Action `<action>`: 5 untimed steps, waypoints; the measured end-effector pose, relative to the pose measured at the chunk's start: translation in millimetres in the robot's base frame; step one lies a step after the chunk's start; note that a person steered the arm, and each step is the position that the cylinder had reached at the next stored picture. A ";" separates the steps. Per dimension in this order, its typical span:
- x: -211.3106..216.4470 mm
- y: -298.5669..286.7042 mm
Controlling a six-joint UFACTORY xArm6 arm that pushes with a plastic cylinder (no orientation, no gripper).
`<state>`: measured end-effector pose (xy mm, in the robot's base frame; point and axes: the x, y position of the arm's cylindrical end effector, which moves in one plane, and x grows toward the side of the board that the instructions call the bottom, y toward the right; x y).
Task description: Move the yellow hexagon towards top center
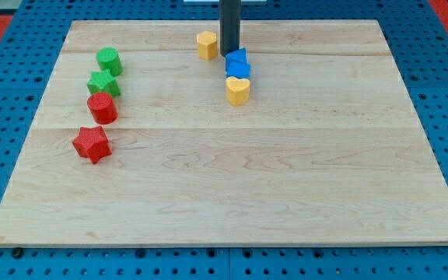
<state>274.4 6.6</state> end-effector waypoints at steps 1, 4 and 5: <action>-9.9 -2.3; 9.2 -143.8; -8.8 -123.2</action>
<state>265.6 -116.6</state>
